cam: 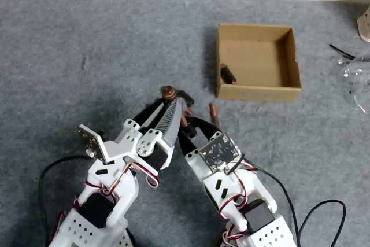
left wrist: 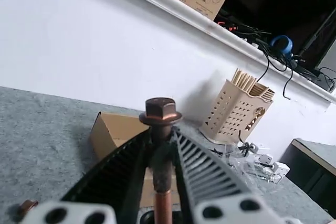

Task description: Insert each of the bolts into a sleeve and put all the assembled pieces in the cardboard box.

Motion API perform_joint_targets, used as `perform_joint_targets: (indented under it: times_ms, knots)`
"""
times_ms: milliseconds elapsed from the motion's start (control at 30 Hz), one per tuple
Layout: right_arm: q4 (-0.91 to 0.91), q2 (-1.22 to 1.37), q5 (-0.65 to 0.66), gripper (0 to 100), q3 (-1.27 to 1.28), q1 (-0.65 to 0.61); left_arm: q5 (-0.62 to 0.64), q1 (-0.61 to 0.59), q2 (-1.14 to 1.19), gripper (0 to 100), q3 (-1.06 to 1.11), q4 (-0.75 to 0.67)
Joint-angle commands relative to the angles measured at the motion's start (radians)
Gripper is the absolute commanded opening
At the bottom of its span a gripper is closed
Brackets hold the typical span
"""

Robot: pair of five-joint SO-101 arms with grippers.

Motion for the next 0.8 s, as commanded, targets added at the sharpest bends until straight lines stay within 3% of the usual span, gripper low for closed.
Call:
perform_joint_targets:
  times_ms: [0,233,500,767]
  knots:
    - [-0.005,-0.018,0.002,0.5,0.111,-0.027,0.005,-0.031,-0.013,1,0.019,0.003]
    - [-0.005,-0.018,0.005,0.5,0.111,-0.064,0.006,-0.056,-0.013,1,0.019,0.035]
    - [0.036,-0.019,0.005,0.5,0.061,-0.064,0.006,0.01,-0.013,1,0.019,0.086]
    - [0.036,-0.019,0.002,0.5,0.056,-0.001,0.006,0.03,-0.013,1,0.019,0.155]
